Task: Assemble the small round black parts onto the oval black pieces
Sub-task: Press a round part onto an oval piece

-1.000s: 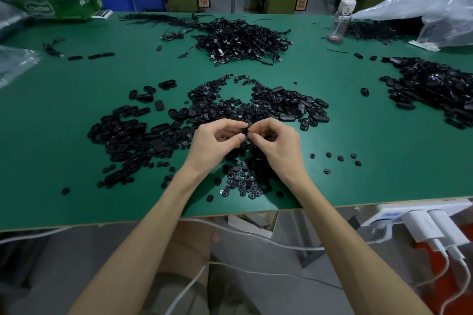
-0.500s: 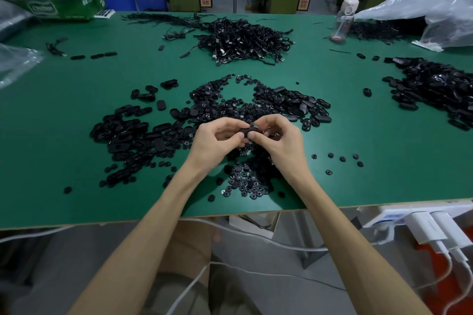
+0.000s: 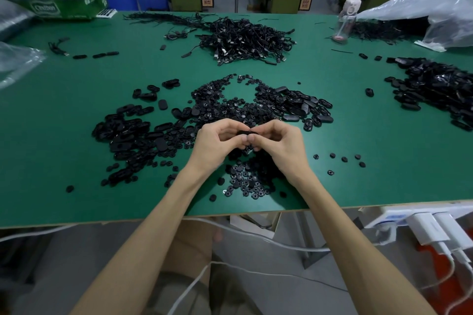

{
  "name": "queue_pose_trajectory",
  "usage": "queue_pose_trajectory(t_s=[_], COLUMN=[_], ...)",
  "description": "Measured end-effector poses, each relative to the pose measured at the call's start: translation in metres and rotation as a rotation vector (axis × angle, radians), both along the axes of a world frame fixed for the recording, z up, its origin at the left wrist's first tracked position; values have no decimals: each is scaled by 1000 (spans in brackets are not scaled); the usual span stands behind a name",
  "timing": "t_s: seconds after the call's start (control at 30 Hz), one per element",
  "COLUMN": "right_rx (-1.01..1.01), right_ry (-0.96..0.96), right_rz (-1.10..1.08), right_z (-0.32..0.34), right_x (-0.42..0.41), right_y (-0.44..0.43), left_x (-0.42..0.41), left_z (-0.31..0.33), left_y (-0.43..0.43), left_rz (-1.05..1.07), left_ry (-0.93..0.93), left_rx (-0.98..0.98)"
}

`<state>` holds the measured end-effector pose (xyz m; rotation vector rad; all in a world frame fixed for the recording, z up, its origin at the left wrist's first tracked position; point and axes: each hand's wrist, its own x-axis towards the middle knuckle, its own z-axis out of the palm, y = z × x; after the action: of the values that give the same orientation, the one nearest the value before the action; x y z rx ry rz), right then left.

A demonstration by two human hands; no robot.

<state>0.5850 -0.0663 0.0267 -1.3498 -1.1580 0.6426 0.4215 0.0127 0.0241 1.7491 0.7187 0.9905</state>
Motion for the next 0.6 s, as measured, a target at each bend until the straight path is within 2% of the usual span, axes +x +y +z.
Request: queue_pose_trajectory(t_s=[0.6], right_rx=[23], right_ry=[13], right_rz=[74], right_z=[0], right_x=[-5], right_y=[1], left_x=[2], left_z=[4], left_y=[-6], left_rz=[110], left_ry=[125], left_rx=[101])
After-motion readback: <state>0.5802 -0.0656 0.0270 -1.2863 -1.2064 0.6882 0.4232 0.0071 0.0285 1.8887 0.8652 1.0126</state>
